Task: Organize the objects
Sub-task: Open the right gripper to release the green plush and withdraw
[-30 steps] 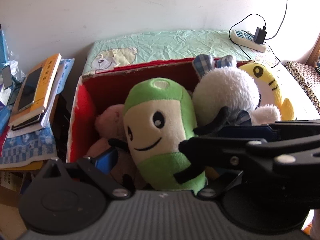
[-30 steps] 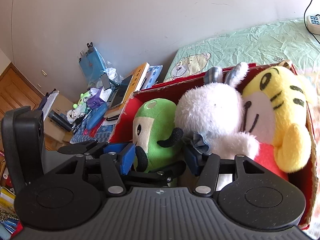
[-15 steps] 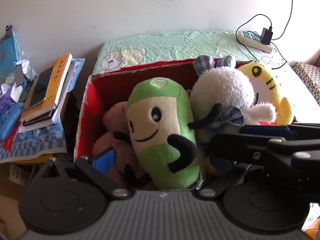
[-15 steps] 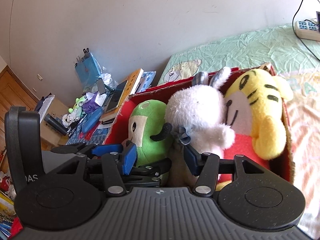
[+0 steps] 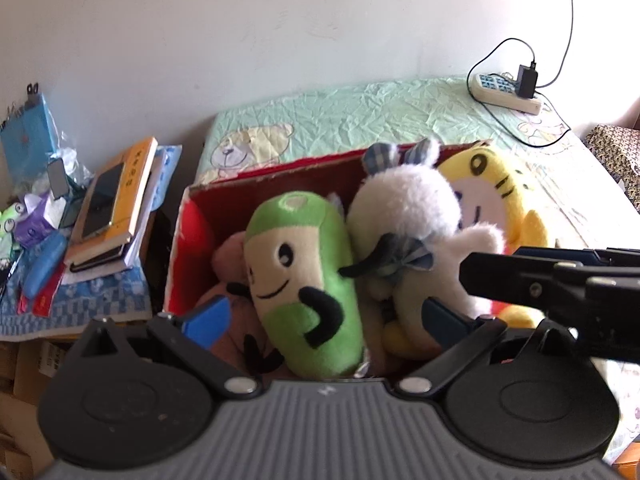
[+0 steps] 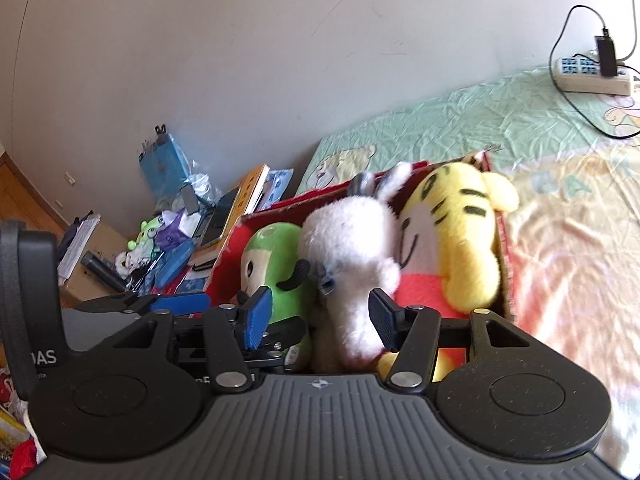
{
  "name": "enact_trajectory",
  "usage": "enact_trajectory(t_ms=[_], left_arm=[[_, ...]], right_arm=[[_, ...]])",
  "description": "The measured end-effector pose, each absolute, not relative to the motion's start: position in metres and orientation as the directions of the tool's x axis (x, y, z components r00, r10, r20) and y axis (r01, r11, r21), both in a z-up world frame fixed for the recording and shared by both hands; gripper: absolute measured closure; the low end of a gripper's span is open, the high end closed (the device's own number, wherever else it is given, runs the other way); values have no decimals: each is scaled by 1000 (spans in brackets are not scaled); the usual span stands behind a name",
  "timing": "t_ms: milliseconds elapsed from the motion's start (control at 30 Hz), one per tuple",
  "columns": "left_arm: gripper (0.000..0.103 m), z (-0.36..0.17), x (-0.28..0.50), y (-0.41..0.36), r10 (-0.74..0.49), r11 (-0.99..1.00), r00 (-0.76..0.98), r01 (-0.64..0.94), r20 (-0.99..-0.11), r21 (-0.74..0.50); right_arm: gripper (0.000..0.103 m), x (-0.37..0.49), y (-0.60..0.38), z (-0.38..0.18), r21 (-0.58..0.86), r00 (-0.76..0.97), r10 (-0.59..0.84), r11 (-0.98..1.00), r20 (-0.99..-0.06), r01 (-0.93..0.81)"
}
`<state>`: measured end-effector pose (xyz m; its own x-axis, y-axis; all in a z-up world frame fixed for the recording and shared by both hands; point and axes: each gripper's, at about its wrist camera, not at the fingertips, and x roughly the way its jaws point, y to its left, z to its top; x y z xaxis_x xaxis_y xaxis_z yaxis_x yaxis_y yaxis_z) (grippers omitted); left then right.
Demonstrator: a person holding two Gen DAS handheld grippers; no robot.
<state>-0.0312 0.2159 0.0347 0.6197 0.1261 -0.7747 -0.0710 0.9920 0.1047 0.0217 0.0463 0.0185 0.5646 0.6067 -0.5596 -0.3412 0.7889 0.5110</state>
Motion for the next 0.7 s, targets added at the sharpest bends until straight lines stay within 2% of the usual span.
enact_trajectory(t_ms=[233, 700], left_arm=[[2, 49, -32, 188, 96, 995, 648, -30, -755, 100], [1, 50, -21, 103, 15, 996, 631, 62, -776, 69]], right_arm=[[46, 17, 19, 25, 449, 637, 514, 849, -575, -280], [44, 8, -54, 23, 403, 705, 360, 908, -611, -114]])
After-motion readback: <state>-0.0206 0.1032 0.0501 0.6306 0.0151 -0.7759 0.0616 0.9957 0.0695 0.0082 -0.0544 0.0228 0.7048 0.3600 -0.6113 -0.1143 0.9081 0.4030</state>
